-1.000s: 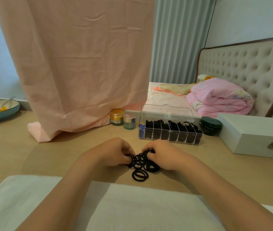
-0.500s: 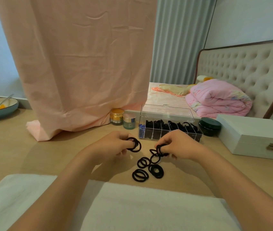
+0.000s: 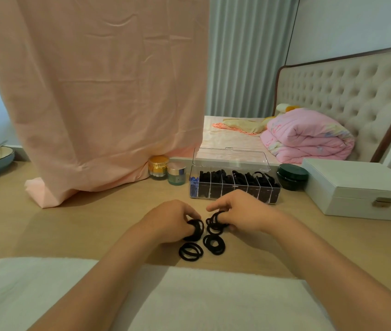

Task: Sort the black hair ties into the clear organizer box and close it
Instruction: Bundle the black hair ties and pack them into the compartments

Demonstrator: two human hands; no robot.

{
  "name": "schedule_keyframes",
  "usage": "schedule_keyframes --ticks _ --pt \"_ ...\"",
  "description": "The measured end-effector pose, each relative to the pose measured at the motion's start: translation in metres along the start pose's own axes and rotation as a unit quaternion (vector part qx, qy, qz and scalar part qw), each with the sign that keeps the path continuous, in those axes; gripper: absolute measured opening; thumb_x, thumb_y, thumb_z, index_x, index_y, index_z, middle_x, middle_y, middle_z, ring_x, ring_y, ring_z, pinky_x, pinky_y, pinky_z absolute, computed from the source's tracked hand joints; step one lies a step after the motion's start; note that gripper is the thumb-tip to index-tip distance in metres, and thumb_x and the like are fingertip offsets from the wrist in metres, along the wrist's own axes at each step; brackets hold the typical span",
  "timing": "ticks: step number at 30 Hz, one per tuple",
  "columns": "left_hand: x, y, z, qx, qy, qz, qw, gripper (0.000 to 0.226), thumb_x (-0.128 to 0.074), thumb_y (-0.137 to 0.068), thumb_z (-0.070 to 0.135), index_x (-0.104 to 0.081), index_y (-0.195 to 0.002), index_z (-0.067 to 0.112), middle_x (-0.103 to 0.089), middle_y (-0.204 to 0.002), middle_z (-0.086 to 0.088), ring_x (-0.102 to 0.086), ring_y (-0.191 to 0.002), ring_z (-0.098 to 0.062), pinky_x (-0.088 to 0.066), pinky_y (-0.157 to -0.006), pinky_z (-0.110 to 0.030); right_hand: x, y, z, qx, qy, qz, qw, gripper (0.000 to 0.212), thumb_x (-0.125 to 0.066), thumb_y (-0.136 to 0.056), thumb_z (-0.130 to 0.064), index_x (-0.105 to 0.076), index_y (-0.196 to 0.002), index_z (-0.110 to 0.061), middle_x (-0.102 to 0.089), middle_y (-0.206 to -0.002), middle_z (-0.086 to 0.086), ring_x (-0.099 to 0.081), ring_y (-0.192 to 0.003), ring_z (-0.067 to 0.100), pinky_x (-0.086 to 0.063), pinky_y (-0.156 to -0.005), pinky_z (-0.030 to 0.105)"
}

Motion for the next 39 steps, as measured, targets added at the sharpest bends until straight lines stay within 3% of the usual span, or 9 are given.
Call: schedule_keyframes --ticks 3,9,15,19,22,25,30,36,39 --pt "0.002 -0.001 0.004 0.003 -0.075 0.012 0.997 0.034 -0.062 -0.094 0.018 -0.069 -0.123 0.033 -0.068 -0.12 0.006 -0.058 -0.097 -0.011 -0.049 -0.082 -0.024 -0.006 -0.002 -0.002 -0.006 0.126 0.001 0.992 0.04 -0.065 -0.096 -0.018 -0.063 -0.136 -0.022 -0.063 -0.135 -0.002 -0.061 -0.119 0.016 -0.049 -0.103 0.031" --pt "0.004 0.003 -0.001 0.002 -0.102 0.02 0.995 0.031 -0.059 -0.096 0.018 -0.062 -0.125 0.028 -0.064 -0.123 0.005 -0.057 -0.103 -0.012 -0.047 -0.084 -0.023 -0.007 -0.005 0.001 -0.031 0.127 0.008 0.991 0.012 -0.067 -0.093 -0.016 -0.074 -0.101 -0.022 -0.071 -0.101 -0.004 -0.067 -0.096 0.014 -0.056 -0.088 0.029" --pt "0.01 0.001 -0.014 0.043 0.204 0.031 0.977 0.01 -0.066 -0.093 0.018 -0.061 -0.099 0.025 -0.07 -0.101 0.001 -0.065 -0.092 -0.011 -0.049 -0.077 -0.023 -0.002 -0.004 0.004 -0.023 0.139 0.0 0.99 0.023 -0.067 -0.093 -0.013 -0.073 -0.113 -0.023 -0.07 -0.11 -0.003 -0.066 -0.101 0.015 -0.057 -0.093 0.032" --pt "0.015 0.002 -0.02 0.071 0.259 -0.027 0.963 0.013 -0.071 -0.089 0.02 -0.066 -0.102 0.023 -0.071 -0.102 -0.004 -0.065 -0.092 -0.017 -0.051 -0.076 -0.027 -0.001 -0.002 0.004 -0.028 0.152 -0.042 0.987 0.017 -0.066 -0.095 -0.017 -0.073 -0.11 -0.021 -0.071 -0.106 -0.003 -0.067 -0.097 0.012 -0.056 -0.091 0.03" --pt "0.013 0.002 -0.02 0.073 0.293 -0.012 0.953 0.014 -0.071 -0.09 0.018 -0.067 -0.102 0.021 -0.07 -0.102 -0.005 -0.066 -0.09 -0.018 -0.055 -0.073 -0.027 0.001 0.002 0.002 -0.027 0.152 -0.064 0.986 0.013 -0.066 -0.095 -0.019 -0.073 -0.106 -0.02 -0.072 -0.103 -0.001 -0.069 -0.095 0.015 -0.059 -0.09 0.033" --pt "0.006 -0.003 -0.018 0.072 0.295 0.048 0.951 0.013 -0.072 -0.089 0.017 -0.065 -0.099 0.022 -0.07 -0.094 -0.004 -0.067 -0.08 -0.016 -0.056 -0.07 -0.027 0.008 0.007 -0.003 -0.008 0.084 -0.066 0.994 0.011 -0.067 -0.094 -0.014 -0.072 -0.101 -0.02 -0.075 -0.096 0.001 -0.072 -0.077 0.011 -0.061 -0.075 0.027" --pt "-0.005 -0.008 -0.015 0.067 0.329 0.061 0.94 0.016 -0.076 -0.087 0.015 -0.066 -0.098 0.02 -0.072 -0.091 -0.004 -0.073 -0.08 -0.016 -0.063 -0.073 -0.03 0.014 0.016 -0.027 0.048 -0.223 -0.038 0.973 0.019 -0.062 -0.095 0.002 -0.071 -0.108 -0.008 -0.073 -0.079 0.007 -0.062 -0.06 0.012 -0.051 -0.054 0.022" --pt "-0.007 -0.008 -0.013 0.04 0.518 -0.087 0.85 0.027 -0.073 -0.086 0.008 -0.071 -0.112 0.01 -0.074 -0.109 -0.017 -0.073 -0.101 -0.026 -0.059 -0.09 -0.039 -0.001 0.01 -0.026 0.019 -0.204 0.05 0.977 0.017 -0.065 -0.092 0.002 -0.074 -0.103 -0.007 -0.077 -0.082 0.011 -0.067 -0.06 0.011 -0.056 -0.053 0.024" --pt "-0.006 -0.003 -0.012 0.022 0.601 -0.117 0.79 0.032 -0.063 -0.093 0.014 -0.064 -0.122 0.001 -0.069 -0.113 -0.022 -0.071 -0.101 -0.028 -0.059 -0.088 -0.036 -0.001 0.009 -0.023 0.014 -0.186 0.092 0.978 0.016 -0.068 -0.09 0.001 -0.076 -0.097 -0.011 -0.078 -0.084 0.011 -0.068 -0.059 0.011 -0.056 -0.051 0.024"
Point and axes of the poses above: each hand's wrist, its own y-axis away from the middle knuckle, its own x-axis out of the back of the hand, z = x × y, the point moved 2 cm from there along -y, towards the middle knuckle
